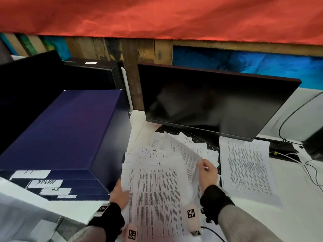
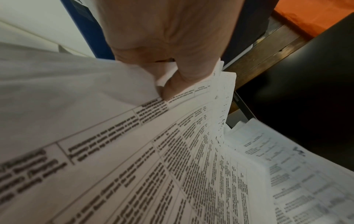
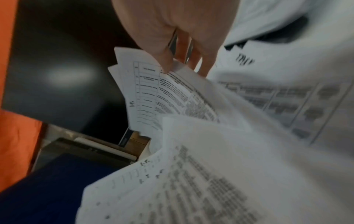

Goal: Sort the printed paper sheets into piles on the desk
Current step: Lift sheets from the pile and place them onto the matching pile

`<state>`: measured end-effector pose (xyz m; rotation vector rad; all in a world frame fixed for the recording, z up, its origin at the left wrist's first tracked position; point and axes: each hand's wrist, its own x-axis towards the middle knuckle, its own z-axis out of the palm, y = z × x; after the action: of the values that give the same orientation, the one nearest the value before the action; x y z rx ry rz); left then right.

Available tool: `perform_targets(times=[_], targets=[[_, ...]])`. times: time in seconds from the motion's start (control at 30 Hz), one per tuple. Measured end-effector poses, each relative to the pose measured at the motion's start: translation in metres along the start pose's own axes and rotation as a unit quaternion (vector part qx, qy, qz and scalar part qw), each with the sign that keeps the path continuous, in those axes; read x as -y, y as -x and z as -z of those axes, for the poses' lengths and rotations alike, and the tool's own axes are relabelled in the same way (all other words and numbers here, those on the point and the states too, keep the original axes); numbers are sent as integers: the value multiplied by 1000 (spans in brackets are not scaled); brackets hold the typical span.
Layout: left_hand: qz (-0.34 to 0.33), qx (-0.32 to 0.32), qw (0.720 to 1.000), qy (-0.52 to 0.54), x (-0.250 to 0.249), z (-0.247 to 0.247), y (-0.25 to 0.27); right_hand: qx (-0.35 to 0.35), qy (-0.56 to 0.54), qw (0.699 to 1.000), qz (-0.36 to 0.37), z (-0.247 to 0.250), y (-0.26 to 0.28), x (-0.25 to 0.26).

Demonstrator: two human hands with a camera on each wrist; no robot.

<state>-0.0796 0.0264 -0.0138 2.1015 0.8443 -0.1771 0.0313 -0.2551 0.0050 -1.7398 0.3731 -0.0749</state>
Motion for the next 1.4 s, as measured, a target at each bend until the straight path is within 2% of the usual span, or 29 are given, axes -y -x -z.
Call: perform_targets(times=[0.1, 0.23, 0.33, 0.4, 0.53, 0.63, 0.77, 0.83, 0.9, 1.03, 1.2, 1.33, 1.4], targets=[[-6, 3, 1000, -4, -3, -3, -6, -39, 115, 990, 65, 29, 3, 5], [-16, 18, 1000, -13, -9, -6, -13, -34, 200, 975, 88, 54, -1, -1], [-20, 25, 999, -13, -12, -8, -17, -21, 297, 945, 135, 65, -2, -11], [-21, 28, 999, -13, -14, -9, -19, -24, 328, 927, 180, 67, 1, -17], [-19, 35, 999, -13, -15, -9, -21, -14, 339, 911, 234, 66, 9, -27], [-17, 35, 999, -14, -15, -9, -22, 8, 296, 936, 189, 63, 10, -26], [-20, 36, 999, -7, -15, -8, -22, -31, 193, 977, 84, 54, 2, -6], [-23, 41, 999, 3, -16, -8, -20, -46, 159, 985, 40, 51, -9, 3], [-25, 45, 999, 15, -17, -7, -18, -52, 174, 983, 22, 52, -22, 6], [-25, 39, 999, 17, -18, -3, -17, -46, 251, 966, 45, 56, -35, 4], [-17, 39, 999, 29, -17, -2, -16, -9, 315, 942, 115, 58, -33, 5], [-16, 41, 998, 37, -13, -2, -18, 41, 421, 892, 160, 64, -26, 12], [-15, 40, 998, 39, -14, -3, -17, 42, 465, 862, 200, 69, -22, 15]])
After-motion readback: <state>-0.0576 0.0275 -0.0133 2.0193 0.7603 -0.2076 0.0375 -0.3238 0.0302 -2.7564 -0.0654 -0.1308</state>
